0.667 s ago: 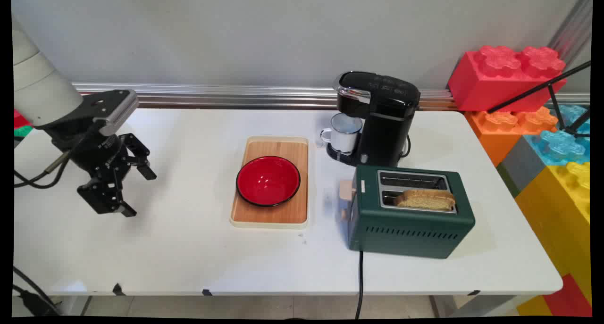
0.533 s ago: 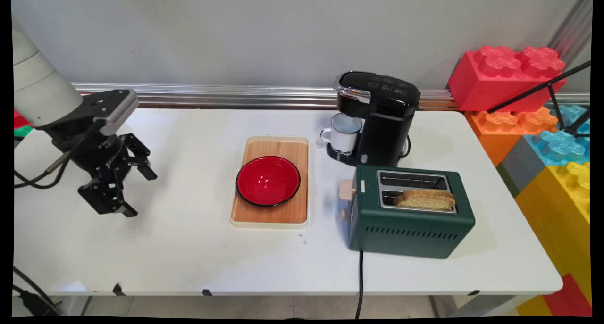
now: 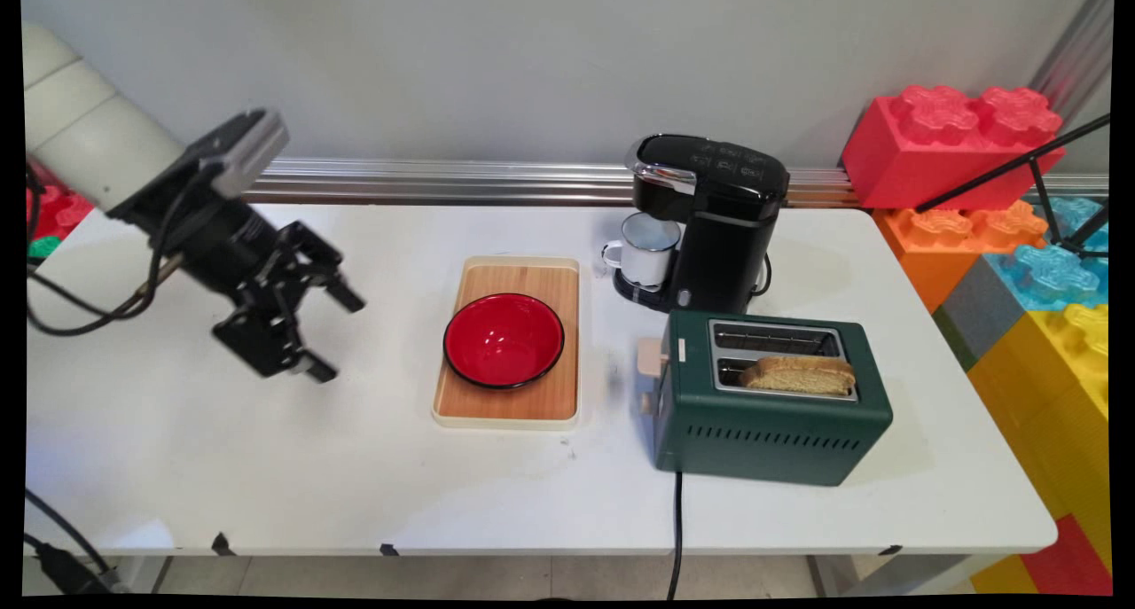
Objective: Press the toaster switch
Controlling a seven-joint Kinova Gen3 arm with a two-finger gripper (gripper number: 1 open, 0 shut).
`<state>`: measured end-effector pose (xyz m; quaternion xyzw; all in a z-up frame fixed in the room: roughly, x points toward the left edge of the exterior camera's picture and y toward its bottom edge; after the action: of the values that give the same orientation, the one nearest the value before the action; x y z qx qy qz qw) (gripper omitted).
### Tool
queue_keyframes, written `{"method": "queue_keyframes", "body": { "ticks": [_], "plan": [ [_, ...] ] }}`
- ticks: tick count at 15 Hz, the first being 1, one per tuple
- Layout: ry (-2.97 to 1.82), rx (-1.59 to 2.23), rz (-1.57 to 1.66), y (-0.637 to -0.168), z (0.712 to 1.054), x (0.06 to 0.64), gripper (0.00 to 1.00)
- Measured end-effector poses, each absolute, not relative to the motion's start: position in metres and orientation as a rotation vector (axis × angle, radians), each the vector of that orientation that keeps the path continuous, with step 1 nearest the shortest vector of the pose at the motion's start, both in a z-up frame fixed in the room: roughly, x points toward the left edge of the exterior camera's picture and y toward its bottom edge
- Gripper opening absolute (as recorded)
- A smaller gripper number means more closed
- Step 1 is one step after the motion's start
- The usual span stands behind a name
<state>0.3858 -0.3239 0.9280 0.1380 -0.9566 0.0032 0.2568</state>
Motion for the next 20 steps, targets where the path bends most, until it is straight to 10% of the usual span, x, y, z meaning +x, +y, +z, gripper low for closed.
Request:
{"method": "queue_keyframes", "body": {
  "ticks": [13, 14, 20],
  "plan": [
    [-2.371, 0.338, 0.052, -0.335, 0.949, 0.357, 1.00],
    [-2.370, 0.337, 0.052, -0.336, 0.948, 0.356, 0.00],
    [-2.361, 0.347, 0.050, -0.343, 0.944, 0.353, 0.00]
  ]
}}
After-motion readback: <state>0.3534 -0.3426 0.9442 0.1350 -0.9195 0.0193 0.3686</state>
